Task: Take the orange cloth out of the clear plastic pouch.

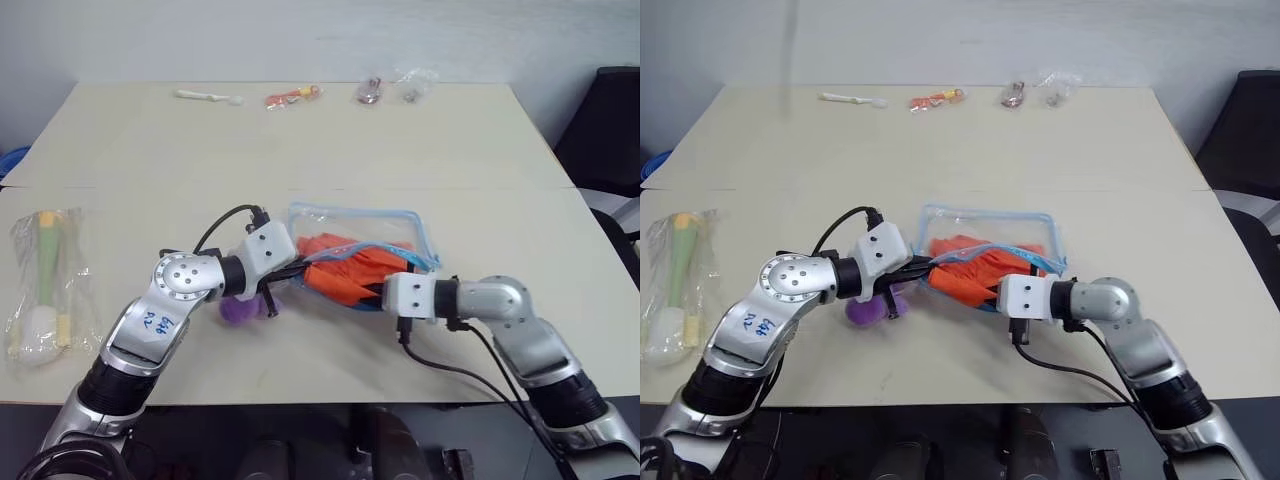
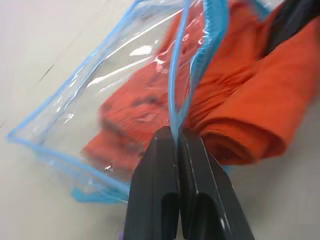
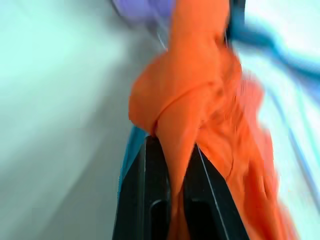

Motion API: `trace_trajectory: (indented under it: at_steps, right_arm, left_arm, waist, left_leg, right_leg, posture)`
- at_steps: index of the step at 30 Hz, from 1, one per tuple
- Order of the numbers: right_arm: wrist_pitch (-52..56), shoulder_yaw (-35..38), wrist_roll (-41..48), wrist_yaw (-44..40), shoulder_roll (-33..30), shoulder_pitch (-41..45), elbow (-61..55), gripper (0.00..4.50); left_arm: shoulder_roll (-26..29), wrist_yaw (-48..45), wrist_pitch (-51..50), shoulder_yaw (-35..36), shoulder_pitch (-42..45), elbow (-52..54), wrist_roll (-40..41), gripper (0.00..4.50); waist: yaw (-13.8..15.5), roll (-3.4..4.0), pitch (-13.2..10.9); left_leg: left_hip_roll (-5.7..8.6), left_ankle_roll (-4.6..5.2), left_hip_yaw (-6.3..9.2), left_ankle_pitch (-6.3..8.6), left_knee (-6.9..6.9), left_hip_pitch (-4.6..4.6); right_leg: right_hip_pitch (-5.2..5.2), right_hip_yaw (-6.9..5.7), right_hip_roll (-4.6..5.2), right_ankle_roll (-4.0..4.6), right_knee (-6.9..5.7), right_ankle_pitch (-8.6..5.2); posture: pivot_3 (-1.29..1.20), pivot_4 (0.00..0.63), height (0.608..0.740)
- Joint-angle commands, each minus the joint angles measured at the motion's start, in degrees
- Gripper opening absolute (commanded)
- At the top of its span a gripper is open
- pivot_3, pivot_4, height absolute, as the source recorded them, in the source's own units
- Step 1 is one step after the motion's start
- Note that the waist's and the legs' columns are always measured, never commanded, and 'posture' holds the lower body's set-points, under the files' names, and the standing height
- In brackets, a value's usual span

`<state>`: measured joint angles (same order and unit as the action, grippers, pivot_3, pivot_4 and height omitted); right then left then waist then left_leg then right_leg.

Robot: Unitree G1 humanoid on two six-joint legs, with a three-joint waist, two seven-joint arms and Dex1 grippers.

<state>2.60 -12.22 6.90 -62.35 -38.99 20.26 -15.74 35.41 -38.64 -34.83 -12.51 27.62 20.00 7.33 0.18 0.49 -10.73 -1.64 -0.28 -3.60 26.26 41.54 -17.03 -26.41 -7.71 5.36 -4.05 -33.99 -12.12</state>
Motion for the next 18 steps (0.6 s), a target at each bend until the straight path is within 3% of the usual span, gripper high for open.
trace_trajectory:
  at_steps: [1,9,15,18]
  right_arm:
    - [2.1,3.1,7.3,-3.0,-1.9,-1.2,-6.7,0.04]
    - [12.9,6.3,20.9,-4.7,-3.1,1.6,-13.5,0.04]
    - [10.3,3.6,12.3,-1.2,-2.4,5.3,-7.5,0.04]
    - [12.0,4.5,15.5,-2.0,-1.5,5.3,-7.5,0.04]
  left_arm:
    - [-0.9,2.0,1.4,-0.4,1.2,-1.7,-2.9,0.00]
    - [-2.9,4.6,1.8,-0.7,2.6,-5.2,-6.3,0.00]
    - [-3.8,5.4,0.9,0.4,3.6,-5.3,-6.3,0.00]
    - [-3.5,5.9,0.6,0.5,3.2,-5.1,-6.9,0.00]
  waist:
    - [0.0,-0.01,0.0]
    - [0.0,-0.01,0.0]
    - [0.2,-0.01,0.0]
    - [0.2,-0.01,0.0]
  left_leg:
    - [0.00,0.00,0.00,0.00,0.00,-0.01]
    - [0.01,0.00,-0.04,0.00,0.01,-0.01]
    - [0.03,0.01,-0.03,0.00,0.02,-0.01]
    - [0.03,0.01,-0.03,0.00,0.02,0.00]
  right_leg:
    - [0.00,-0.01,0.00,0.00,0.00,0.00]
    - [0.00,0.02,0.01,-0.01,-0.03,0.01]
    - [-0.01,0.02,0.03,-0.03,-0.02,0.02]
    - [-0.04,-0.01,0.03,-0.03,-0.01,0.02]
  posture:
    - [0.00,0.150,0.740]
    - [0.00,0.150,0.740]
    - [0.00,0.150,0.740]
    - [0.00,0.150,0.740]
